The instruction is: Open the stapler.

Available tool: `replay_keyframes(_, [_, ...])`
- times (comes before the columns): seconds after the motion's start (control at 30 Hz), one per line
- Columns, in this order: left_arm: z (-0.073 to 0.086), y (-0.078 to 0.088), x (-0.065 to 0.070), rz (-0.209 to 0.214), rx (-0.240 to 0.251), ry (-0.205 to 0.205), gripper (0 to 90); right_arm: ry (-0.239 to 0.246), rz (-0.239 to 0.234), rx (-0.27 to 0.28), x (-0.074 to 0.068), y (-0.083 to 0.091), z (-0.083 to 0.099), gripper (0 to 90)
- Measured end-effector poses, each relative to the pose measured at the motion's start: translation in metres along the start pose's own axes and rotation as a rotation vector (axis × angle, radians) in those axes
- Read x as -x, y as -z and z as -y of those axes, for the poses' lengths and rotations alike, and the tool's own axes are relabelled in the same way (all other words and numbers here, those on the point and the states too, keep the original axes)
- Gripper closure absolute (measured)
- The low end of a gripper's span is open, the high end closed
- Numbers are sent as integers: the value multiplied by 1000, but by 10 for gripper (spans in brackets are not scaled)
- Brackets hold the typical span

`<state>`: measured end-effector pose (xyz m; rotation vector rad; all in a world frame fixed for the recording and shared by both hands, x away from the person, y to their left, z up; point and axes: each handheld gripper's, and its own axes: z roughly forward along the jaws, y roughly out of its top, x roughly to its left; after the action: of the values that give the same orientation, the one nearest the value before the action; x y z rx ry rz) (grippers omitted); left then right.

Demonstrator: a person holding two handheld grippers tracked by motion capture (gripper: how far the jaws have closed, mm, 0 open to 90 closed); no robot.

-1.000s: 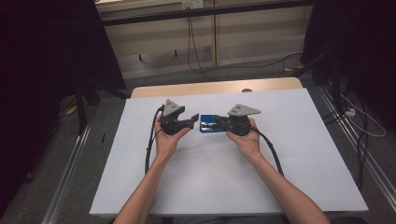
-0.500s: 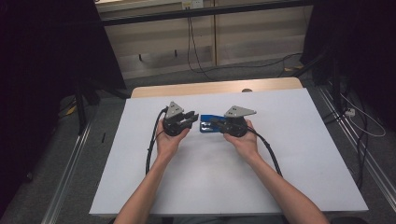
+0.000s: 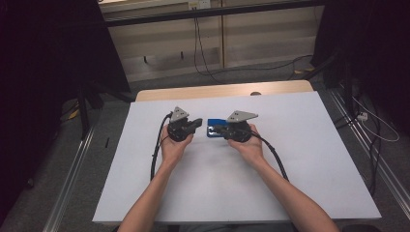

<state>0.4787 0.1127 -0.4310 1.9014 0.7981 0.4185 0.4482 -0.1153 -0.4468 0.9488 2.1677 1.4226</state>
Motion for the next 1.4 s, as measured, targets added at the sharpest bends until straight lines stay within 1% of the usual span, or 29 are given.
replay_keyframes(0.07, [1, -1, 0, -14, -10, -1, 900, 1, -4, 2, -2, -2, 0, 900])
replay_keyframes(0.1, [1, -2, 0, -17, -16, -3, 900, 3, -7, -6, -3, -4, 1, 900])
replay_keyframes(0.13, [2, -3, 0, -14, -17, 1, 900, 3, -7, -6, -3, -4, 1, 900])
replay_keyframes(0.17, [3, -4, 0, -14, -23, -2, 900, 14, -2, -28, -3, -7, 2, 900])
replay_keyframes(0.2, [3, -5, 1, -13, -28, -6, 900, 14, -2, -28, -3, -7, 2, 900])
replay_keyframes(0.33, [4, -7, 1, -13, -40, -9, 900, 2, 14, -50, -1, -11, 3, 900])
replay_keyframes(0.37, [5, -8, 1, -12, -37, -1, 900, -1, 14, -54, 0, -11, 4, 900])
replay_keyframes(0.5, [7, -10, -1, 0, -50, 0, 900, -16, 23, -75, 2, -14, 8, 900])
replay_keyframes(0.67, [9, -12, -1, -1, -60, 6, 900, -2, 32, -94, 2, -16, 8, 900])
replay_keyframes(0.77, [10, -14, -1, -3, -75, -15, 900, 6, 36, -107, 2, -18, 8, 900])
replay_keyframes(0.8, [10, -15, 0, -2, -71, -8, 900, 9, 34, -112, 2, -18, 8, 900])
replay_keyframes(0.87, [10, -16, 1, -2, -74, -9, 900, 19, 28, -125, 2, -20, 7, 900])
replay_keyframes(0.93, [10, -16, 1, -7, -82, -17, 900, 25, 38, -134, 2, -21, 7, 900])
replay_keyframes(0.97, [10, -17, 1, -7, -79, -11, 900, 24, 43, -139, 2, -22, 7, 900])
replay_keyframes(1.1, [11, -18, 1, -16, -86, -22, 900, 21, 49, -142, 2, -23, 6, 900])
replay_keyframes(1.17, [11, -20, 1, -15, -85, -12, 900, 19, 49, -144, 2, -23, 6, 900])
replay_keyframes(1.2, [12, -20, 1, -14, -91, -17, 900, 14, 48, -145, 3, -23, 6, 900])
replay_keyframes(1.3, [13, -23, 1, -9, -104, -10, 900, 8, 43, -147, 4, -24, 5, 900])
replay_keyframes(1.33, [13, -25, 3, -11, -105, -10, 900, 7, 42, -147, 4, -24, 5, 900])
replay_keyframes(1.37, [13, -25, 3, -13, -110, -24, 900, 6, 40, -146, 4, -24, 5, 900])
replay_keyframes(1.4, [13, -26, 3, -8, -108, -20, 900, 4, 40, -146, 4, -24, 5, 900])
